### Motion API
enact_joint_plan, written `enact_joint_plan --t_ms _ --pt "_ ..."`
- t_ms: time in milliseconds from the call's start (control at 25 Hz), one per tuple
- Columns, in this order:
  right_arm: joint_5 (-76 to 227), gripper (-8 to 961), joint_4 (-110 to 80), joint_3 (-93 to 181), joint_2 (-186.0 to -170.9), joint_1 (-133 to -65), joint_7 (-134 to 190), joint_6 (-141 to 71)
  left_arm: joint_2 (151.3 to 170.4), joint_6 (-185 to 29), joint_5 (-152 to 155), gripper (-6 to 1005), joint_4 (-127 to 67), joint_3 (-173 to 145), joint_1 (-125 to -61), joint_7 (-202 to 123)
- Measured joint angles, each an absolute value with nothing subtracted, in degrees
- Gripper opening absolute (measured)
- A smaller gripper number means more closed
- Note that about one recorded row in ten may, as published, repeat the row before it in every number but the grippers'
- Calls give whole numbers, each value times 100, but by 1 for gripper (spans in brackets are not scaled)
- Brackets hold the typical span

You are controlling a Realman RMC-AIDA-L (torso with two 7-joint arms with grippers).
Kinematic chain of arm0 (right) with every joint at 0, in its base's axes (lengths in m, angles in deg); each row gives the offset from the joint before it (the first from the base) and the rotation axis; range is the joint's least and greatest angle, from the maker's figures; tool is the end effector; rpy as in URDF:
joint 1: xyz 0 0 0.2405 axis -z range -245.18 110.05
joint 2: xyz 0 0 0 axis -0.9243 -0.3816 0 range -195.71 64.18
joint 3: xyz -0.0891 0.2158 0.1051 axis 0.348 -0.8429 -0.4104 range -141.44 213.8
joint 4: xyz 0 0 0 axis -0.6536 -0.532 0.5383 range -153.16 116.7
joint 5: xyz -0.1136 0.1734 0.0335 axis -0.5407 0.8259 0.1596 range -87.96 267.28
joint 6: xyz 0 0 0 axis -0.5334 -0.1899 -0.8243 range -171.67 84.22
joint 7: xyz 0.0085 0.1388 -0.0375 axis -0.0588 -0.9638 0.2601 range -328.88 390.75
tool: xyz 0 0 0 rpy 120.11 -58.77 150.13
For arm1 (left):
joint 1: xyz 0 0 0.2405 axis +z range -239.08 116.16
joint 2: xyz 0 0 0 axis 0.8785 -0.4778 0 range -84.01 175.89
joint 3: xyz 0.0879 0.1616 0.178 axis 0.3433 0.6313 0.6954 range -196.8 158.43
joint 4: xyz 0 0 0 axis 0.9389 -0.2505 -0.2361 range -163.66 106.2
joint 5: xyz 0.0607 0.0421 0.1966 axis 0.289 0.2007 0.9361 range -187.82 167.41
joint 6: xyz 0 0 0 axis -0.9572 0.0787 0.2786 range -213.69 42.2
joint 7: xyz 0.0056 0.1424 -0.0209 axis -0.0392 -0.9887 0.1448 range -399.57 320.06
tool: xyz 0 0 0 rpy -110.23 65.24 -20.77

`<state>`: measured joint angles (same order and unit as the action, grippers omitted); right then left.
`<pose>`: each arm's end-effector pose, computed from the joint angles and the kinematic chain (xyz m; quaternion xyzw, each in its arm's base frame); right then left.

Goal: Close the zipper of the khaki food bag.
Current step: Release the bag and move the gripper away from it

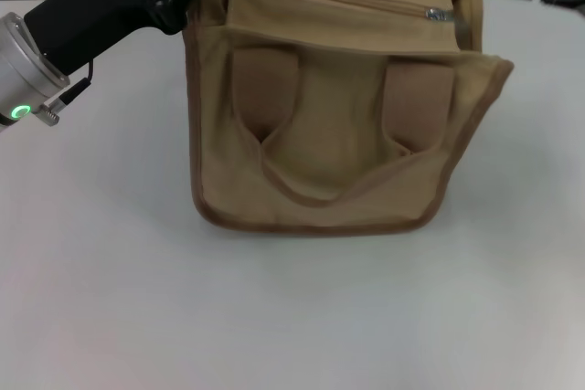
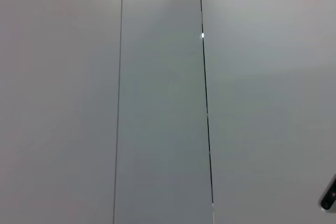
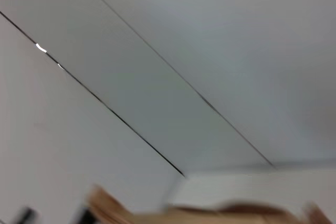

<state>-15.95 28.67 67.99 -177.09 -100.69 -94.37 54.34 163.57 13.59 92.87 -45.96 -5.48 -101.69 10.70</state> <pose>0.2336 0.3625 0.1116 -0.8155 0.4468 0.3584 0.0828 -0.2064 0.3583 0.0267 -0.8307 -0.0515 -0.4934 0.2527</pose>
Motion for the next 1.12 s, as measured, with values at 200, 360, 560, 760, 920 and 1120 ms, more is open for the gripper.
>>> enact_joint_plan --t_ms 200,360,560,760,920,1120 --pt "-842 97 2460 6657 -17660 -9922 -8442 6245 16372 1317 9281 72 -4596 -548 -10172 1069" --pt "-795 244 2182 6659 -17659 -9882 -7280 7015 16373 1313 9272 74 -4596 -548 -10147 1070" --pt "-1045 420 1824 6930 -17743 -9720 -5554 7340 16348 1313 9267 75 -4622 -548 -10090 1072" --pt "-1948 664 1660 7119 -17995 -9584 -4066 7173 16283 1220 9188 76 -4673 -548 -10018 1148" --pt "-2712 770 1631 7122 -18244 -9567 -3379 6887 16274 1123 9184 77 -4701 -539 -10018 1224" --pt "-3228 823 1471 7131 -18388 -9569 -3002 6403 16274 1088 9183 79 -4719 -513 -10019 1293"
